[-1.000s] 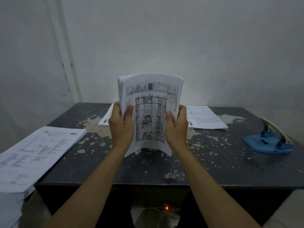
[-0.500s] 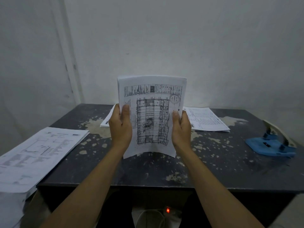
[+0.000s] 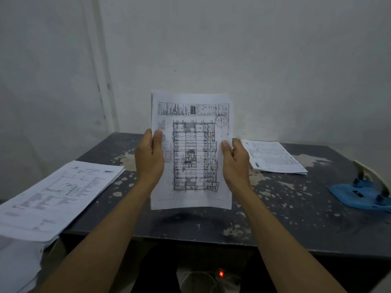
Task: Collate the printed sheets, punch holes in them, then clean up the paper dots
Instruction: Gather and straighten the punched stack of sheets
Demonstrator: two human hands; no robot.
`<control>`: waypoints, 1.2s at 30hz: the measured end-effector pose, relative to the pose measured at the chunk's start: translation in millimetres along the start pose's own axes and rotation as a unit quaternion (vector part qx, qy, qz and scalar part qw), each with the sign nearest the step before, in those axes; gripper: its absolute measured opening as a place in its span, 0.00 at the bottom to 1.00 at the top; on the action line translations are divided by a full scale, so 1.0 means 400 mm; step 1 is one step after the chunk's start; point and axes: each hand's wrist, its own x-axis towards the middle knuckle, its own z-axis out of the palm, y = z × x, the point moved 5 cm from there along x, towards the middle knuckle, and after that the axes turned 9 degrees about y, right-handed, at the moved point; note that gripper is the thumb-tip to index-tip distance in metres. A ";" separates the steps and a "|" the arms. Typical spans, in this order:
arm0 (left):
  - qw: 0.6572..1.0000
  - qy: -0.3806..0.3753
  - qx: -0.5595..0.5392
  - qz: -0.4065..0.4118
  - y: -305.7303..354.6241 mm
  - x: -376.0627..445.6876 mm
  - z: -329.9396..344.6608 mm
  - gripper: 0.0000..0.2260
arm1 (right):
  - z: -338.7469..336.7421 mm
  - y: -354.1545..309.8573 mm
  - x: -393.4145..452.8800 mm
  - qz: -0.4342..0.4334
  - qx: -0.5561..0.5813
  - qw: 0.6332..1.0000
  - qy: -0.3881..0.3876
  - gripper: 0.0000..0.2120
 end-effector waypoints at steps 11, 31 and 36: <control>0.976 -0.028 0.212 0.030 -0.115 0.212 -0.244 0.15 | 0.290 -0.066 -0.097 0.103 0.052 0.986 -0.124 0.09; 0.825 -0.255 0.503 -0.016 -0.495 0.339 -0.541 0.15 | 0.718 0.003 -0.422 0.075 -0.050 0.962 -0.258 0.17; 0.813 -0.241 0.530 -0.020 -0.568 0.300 -0.565 0.14 | 0.734 0.025 -0.426 -0.005 -0.156 0.958 -0.241 0.19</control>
